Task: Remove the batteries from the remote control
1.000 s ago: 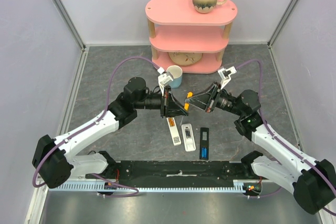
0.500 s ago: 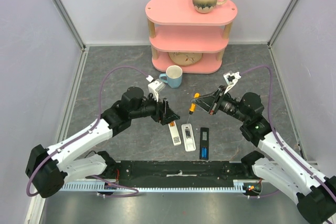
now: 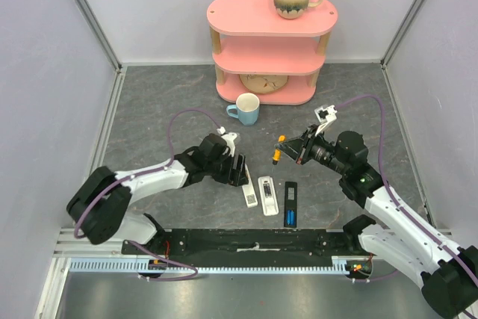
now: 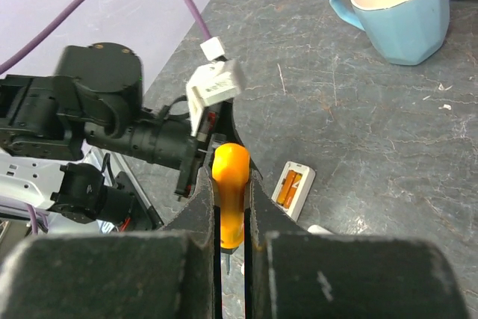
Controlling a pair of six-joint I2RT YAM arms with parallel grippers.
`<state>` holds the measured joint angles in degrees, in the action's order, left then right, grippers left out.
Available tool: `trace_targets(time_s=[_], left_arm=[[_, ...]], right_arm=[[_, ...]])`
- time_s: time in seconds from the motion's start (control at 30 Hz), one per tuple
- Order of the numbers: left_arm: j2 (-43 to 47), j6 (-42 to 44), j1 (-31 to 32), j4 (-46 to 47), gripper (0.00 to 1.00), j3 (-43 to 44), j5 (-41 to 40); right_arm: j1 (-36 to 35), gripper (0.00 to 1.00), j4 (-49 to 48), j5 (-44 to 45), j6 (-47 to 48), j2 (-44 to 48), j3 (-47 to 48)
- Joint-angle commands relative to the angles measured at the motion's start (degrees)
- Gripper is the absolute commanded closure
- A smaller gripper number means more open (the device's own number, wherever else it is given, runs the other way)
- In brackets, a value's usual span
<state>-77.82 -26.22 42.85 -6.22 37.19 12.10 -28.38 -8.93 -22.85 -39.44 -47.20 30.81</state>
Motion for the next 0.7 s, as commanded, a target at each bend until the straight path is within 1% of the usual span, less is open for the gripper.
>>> trace_targets(time_s=[0.0,0.07,0.27,0.37,0.4,0.47,0.57,0.6,0.67], left_arm=[[-7.0,0.0,0.1,3.3,0.22,4.4,-1.5],[-10.7,0.5,0.3,2.3,0.23,7.3,-3.0],[-15.9,2.1,3.3,-0.4,0.29,11.8,-8.8],[-18.0,3.4,5.5,-3.9,0.34,14.4,-11.9],[-19.6,4.1,6.0,-4.8,0.38,15.7,-14.5],[-21.9,4.9,7.7,-7.4,0.42,17.1,-17.0],[-23.5,7.3,9.4,-9.4,0.60,19.4,-19.3],[-24.0,8.7,9.6,-9.5,0.72,20.2,-19.4],[-24.2,10.3,10.1,-9.7,0.84,20.7,-18.6]], right_arm=[[0.2,1.00,-0.2,1.1,1.4,0.6,-0.5],[0.2,1.00,0.1,1.1,1.5,0.9,-0.5],[0.2,1.00,2.0,1.9,2.3,2.1,-0.2],[0.2,1.00,2.2,2.2,2.4,2.0,-0.2],[0.2,1.00,2.2,2.2,2.5,2.0,-0.2],[0.2,1.00,2.2,2.2,2.6,1.8,-0.1],[0.2,1.00,2.3,2.2,2.6,1.8,0.0],[0.2,1.00,2.4,2.2,2.6,1.9,0.0],[0.2,1.00,2.6,2.3,2.6,2.1,0.1]])
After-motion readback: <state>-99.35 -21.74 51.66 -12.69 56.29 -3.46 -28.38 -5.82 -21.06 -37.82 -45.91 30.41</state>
